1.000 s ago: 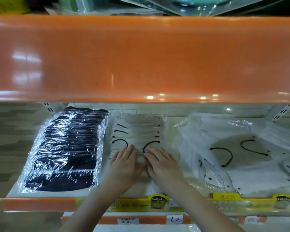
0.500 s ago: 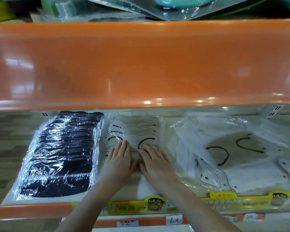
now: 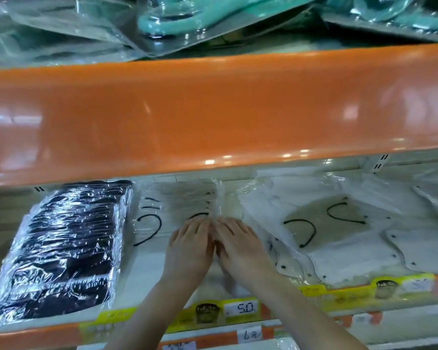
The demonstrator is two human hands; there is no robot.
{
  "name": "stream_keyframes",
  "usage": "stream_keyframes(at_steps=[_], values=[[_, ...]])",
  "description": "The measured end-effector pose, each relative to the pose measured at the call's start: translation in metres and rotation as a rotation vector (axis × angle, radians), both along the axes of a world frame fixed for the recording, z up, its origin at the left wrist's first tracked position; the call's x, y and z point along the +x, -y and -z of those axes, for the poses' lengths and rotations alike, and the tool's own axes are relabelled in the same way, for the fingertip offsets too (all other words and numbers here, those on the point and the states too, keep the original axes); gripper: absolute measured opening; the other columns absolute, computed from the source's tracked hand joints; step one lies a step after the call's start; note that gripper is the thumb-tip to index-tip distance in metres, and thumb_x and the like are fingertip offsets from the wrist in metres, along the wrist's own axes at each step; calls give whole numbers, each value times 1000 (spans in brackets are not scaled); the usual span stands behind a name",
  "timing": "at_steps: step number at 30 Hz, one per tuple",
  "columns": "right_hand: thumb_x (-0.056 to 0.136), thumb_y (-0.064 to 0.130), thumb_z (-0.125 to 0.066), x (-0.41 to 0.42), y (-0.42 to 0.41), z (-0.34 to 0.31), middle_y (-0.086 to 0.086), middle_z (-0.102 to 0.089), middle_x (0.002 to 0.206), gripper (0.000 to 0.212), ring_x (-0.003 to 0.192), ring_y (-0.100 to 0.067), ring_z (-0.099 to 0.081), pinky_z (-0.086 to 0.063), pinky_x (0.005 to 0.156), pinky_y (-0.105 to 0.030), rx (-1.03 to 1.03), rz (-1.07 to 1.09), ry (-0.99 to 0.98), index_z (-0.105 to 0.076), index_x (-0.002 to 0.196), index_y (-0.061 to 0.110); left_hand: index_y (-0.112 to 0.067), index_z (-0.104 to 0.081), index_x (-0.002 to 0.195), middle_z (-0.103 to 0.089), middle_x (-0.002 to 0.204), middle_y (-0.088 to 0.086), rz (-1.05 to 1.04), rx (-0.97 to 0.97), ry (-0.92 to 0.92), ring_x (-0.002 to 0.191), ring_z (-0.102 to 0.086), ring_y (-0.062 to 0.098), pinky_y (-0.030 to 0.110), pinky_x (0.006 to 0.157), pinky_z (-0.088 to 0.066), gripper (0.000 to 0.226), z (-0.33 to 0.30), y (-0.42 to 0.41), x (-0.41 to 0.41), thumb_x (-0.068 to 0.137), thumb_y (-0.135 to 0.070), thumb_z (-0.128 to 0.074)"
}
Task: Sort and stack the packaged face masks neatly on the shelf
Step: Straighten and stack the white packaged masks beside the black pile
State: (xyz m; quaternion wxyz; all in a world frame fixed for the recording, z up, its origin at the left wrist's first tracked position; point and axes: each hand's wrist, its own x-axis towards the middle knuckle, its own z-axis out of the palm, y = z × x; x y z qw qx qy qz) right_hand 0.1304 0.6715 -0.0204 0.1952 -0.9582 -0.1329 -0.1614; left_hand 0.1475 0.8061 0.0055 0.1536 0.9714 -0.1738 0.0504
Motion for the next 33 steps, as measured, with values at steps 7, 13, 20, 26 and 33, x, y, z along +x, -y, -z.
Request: stream_keyframes(at_steps=[7,13,20,26,33], values=[[74,34,-46,-20,59,-3,2,-67,110,40,101,-18,-64,-53,82,-30,-85,119,1,-69,104,21,-25,-39,136,-43,141,-7,9,-52,-53,133,-34,12,26,103,-25,40,-3,72,-10,96,-29,-40],[72,28,-42,-40,118,-5,-1,-66,109,42,97,-24,-64,-57,77,-35,-44,211,26,-68,104,17,-17,-55,121,-58,123,-2,75,-84,-35,118,-53,18,30,90,-43,38,-2,128,-25,88,-28,-40],[71,30,-42,-60,191,-6,0,-64,113,50,99,-23,-62,-54,78,-34,-87,310,15,-62,115,18,-19,-65,91,-67,93,-4,246,-76,88,88,-66,19,26,63,-51,34,15,178,-34,70,-33,-43],[78,43,-44,-73,221,12,-1,-63,120,49,104,-21,-64,-53,81,-31,-145,311,-98,-67,112,15,-15,-72,96,-69,99,1,235,81,68,91,-67,22,32,71,-54,50,27,199,-45,57,-45,-81],[74,45,-52,-85,228,14,3,-66,111,43,97,-18,-64,-54,77,-31,-152,269,3,-70,104,20,-18,-71,82,-67,85,-1,225,101,157,74,-65,22,34,58,-52,49,31,203,-50,45,-44,-89]])
